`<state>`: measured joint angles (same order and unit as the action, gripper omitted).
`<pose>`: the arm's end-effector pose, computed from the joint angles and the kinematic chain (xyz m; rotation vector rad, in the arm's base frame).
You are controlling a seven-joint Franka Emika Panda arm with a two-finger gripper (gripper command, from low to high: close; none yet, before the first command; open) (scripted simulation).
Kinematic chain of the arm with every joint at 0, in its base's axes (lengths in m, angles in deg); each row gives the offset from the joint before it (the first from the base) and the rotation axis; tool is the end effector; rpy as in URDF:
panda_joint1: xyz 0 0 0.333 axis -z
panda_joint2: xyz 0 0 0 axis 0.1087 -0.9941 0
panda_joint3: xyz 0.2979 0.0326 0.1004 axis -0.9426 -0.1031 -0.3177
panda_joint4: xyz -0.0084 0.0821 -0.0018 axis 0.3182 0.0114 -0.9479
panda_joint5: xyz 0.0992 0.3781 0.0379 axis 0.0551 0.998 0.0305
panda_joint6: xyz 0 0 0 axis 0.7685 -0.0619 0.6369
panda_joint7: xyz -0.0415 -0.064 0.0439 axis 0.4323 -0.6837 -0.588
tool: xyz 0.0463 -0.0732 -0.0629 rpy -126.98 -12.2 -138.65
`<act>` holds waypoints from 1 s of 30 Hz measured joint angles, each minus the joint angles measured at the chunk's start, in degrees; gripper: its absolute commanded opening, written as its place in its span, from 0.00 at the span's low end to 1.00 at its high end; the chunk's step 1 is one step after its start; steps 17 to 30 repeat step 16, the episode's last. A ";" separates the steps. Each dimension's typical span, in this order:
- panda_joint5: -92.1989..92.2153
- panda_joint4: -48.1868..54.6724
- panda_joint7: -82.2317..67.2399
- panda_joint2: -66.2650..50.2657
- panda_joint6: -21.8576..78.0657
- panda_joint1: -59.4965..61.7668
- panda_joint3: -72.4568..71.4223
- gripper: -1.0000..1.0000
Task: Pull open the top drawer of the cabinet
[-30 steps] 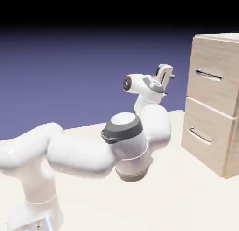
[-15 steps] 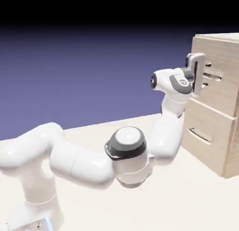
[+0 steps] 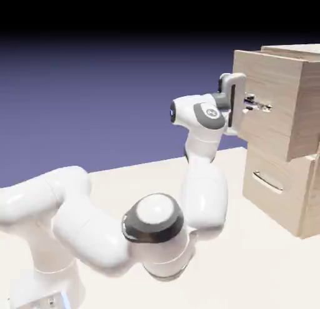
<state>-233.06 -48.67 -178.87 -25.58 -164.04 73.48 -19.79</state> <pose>0.5442 0.0997 0.4838 -0.6129 1.4794 -0.6145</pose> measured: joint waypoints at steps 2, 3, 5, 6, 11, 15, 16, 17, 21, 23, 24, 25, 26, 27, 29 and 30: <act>0.60 -4.15 0.29 -0.39 1.83 2.34 -0.38 0.00; 0.94 -6.23 0.43 -0.59 2.74 3.51 -0.60 0.00; 1.71 -10.38 0.69 -1.03 4.56 5.87 -1.12 0.00; 2.14 -12.46 0.81 -1.26 5.46 7.05 -1.42 0.00; 4.88 -22.84 1.31 -2.74 9.92 12.99 -3.49 0.00; 6.35 -26.61 1.37 -3.46 11.56 15.16 -4.51 1.00; 7.50 -28.68 1.73 -3.59 12.26 16.54 -5.40 1.00; 7.50 -28.68 1.73 -3.59 12.26 16.54 -5.40 1.00; 7.50 -28.68 1.73 -3.59 12.26 16.54 -5.40 1.00; 7.50 -28.68 1.73 -3.59 12.26 16.54 -5.40 1.00; 7.50 -28.68 1.73 -3.59 12.26 16.54 -5.40 1.00; 7.50 -28.68 1.73 -3.59 12.26 16.54 -5.40 1.00; 7.50 -28.68 1.73 -3.59 12.26 16.54 -5.40 1.00; 7.50 -28.68 1.73 -3.59 12.26 16.54 -5.40 1.00; 7.50 -28.68 1.73 -3.59 12.26 16.54 -5.40 1.00; 7.50 -28.68 1.73 -3.59 12.26 16.54 -5.40 1.00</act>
